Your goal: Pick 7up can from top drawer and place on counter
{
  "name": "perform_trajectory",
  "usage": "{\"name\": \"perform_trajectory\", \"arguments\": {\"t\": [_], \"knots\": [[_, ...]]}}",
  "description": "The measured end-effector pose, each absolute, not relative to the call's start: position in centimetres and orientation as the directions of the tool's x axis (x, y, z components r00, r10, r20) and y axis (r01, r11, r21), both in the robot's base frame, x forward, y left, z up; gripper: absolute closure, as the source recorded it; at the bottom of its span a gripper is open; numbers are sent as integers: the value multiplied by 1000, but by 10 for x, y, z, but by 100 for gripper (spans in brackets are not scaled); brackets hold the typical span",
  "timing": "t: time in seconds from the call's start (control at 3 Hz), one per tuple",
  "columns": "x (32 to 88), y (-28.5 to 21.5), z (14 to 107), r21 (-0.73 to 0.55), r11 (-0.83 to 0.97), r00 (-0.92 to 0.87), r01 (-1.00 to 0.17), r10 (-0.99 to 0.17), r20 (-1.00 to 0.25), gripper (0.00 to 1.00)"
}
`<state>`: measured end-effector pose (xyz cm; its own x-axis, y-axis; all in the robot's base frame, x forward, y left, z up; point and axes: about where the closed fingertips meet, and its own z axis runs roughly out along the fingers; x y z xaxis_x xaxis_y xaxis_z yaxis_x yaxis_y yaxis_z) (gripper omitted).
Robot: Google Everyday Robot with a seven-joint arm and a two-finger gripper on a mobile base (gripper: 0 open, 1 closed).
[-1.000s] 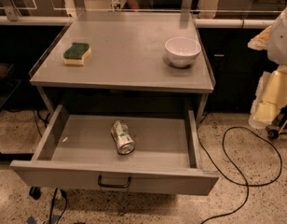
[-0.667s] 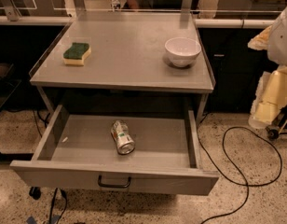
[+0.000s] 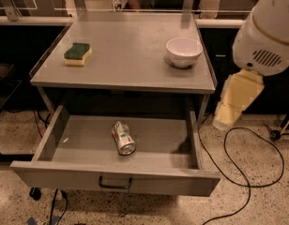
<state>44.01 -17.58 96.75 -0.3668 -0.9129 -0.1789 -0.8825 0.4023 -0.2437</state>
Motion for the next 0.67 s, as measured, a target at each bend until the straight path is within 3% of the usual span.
{"name": "perform_trajectory", "arguments": {"t": [0.67], "knots": [[441,-167,968,-232,491,-451,-840,-868,-206,0]]}}
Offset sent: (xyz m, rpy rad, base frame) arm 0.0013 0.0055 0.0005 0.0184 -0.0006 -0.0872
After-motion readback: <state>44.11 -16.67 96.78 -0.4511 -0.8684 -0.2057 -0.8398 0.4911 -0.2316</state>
